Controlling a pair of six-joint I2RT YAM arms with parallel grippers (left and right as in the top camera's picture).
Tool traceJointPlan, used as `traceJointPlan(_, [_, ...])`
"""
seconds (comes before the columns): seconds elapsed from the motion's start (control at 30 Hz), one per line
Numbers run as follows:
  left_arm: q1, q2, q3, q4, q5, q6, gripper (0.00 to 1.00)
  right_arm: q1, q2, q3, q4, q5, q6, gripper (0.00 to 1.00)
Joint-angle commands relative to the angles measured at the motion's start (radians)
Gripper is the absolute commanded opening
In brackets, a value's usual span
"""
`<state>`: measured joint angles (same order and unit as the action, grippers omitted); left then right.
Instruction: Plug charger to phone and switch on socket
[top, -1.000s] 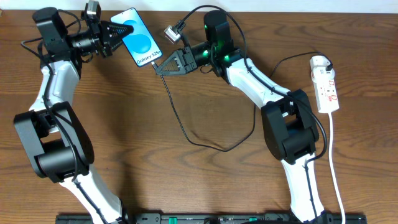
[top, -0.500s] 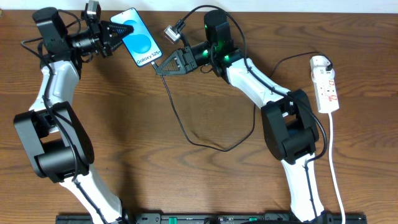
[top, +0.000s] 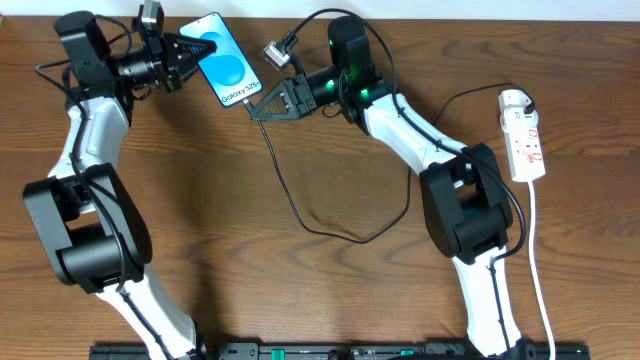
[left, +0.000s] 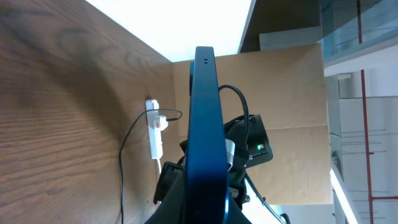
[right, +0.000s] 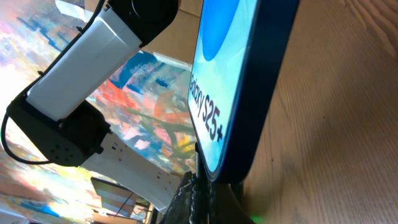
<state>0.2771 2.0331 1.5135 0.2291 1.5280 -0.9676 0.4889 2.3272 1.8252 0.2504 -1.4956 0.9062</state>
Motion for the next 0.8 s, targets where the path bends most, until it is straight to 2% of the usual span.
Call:
traceJointPlan(0.0, [-0.018,-0.008,0.011,0.005,0.032,0.013,0.07,0.008,-0.033,0.013,0.0,0.023,0.016,0.01])
traceJointPlan(0.77, [-0.033,-0.008,0.011,0.005,0.032,0.026,0.07,0.006,-0.033,0.013,0.024,0.047,0.049,0.01])
